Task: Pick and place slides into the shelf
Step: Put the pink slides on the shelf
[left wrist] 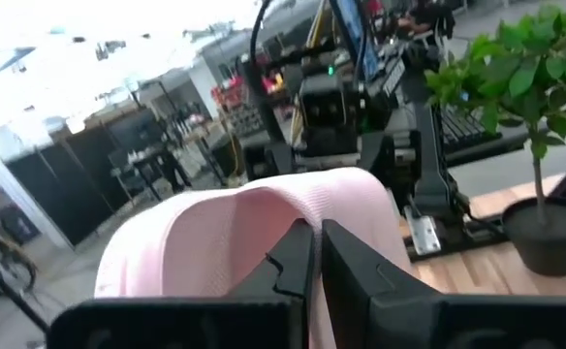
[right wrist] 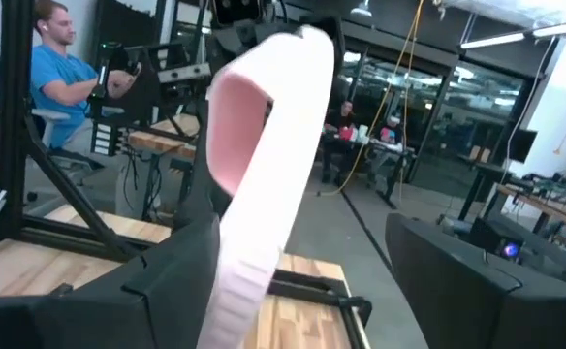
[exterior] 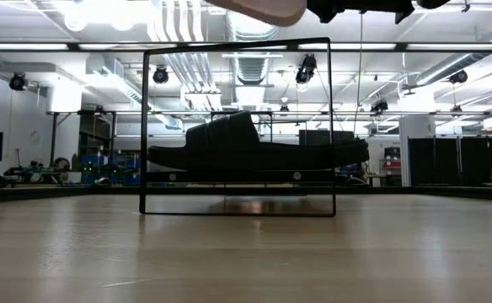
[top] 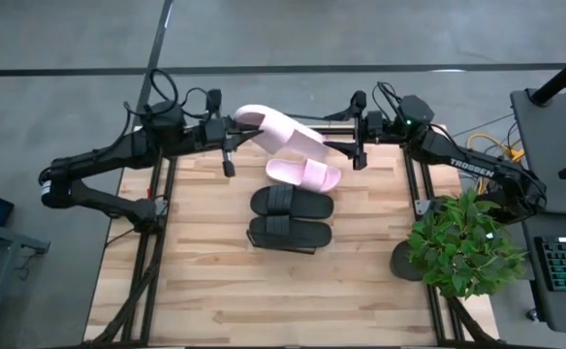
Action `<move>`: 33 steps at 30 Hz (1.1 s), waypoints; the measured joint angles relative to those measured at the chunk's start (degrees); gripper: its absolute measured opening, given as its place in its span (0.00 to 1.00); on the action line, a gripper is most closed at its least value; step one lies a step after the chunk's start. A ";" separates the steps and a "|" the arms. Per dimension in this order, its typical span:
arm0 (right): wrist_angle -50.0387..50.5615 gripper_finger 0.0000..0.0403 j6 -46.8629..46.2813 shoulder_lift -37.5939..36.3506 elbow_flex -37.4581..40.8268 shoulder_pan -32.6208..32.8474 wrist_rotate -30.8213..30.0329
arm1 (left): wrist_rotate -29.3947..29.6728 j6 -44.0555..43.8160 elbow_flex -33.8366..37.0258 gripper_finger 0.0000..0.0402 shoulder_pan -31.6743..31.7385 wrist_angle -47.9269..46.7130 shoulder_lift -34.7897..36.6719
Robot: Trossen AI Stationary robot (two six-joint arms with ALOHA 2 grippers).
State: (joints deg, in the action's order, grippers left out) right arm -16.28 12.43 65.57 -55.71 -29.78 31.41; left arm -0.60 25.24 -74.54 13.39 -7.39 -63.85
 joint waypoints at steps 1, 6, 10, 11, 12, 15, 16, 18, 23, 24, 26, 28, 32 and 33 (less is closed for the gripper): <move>0.54 0.71 0.04 0.01 -0.23 0.01 -0.25 | -0.50 0.45 0.00 0.00 0.00 1.00 -0.23; 1.58 0.71 0.00 0.01 -0.36 0.00 -1.00 | -2.55 1.42 0.00 0.00 0.00 3.89 -1.52; 1.57 0.71 -0.28 0.01 -0.36 0.00 -1.04 | -2.58 2.61 0.00 0.00 0.00 4.42 -2.39; 1.66 0.71 -0.28 0.01 -0.36 0.00 -1.32 | -2.60 2.65 0.00 0.00 0.00 4.84 -2.70; 1.93 0.71 -0.21 0.01 -0.36 0.00 -1.63 | -2.60 2.67 0.00 0.00 0.02 5.62 -3.00; 3.21 0.71 -0.23 0.01 -0.36 0.00 -2.07 | -3.19 2.75 0.00 0.00 0.02 9.14 -3.66; 3.59 0.71 -0.50 0.01 -0.36 0.00 -2.09 | -3.81 2.75 0.00 0.00 0.02 10.36 -3.90; 3.72 0.71 -0.86 0.01 -0.36 0.00 -2.87 | -5.63 2.73 -0.07 0.00 0.02 11.78 -4.21; 3.68 0.63 -0.59 0.01 -0.36 0.00 -4.50 | -6.31 3.63 -0.07 0.00 0.00 11.27 -4.94; 3.66 0.61 -0.44 -0.01 -0.36 0.00 -4.52 | -6.24 3.67 -0.07 0.00 0.02 11.27 -5.09; 3.68 0.54 -0.40 0.01 -0.44 0.00 -4.50 | -6.23 3.67 -0.07 0.00 0.04 11.14 -5.16; 3.73 0.46 -0.42 0.01 -0.79 0.02 -4.49 | -6.28 3.67 -0.07 0.00 0.02 11.15 -5.22; 4.03 0.23 0.10 -0.03 -1.19 0.11 -4.54 | -6.34 3.62 -0.07 0.00 0.02 10.89 -5.10; 4.14 0.16 -0.03 -0.01 -1.24 0.11 -4.56 | -6.36 3.63 -0.07 0.00 0.02 10.86 -5.10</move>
State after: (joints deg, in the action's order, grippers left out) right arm -12.14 12.40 65.56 -56.95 -29.67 26.85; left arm -6.96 28.87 -74.61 13.40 3.47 -68.95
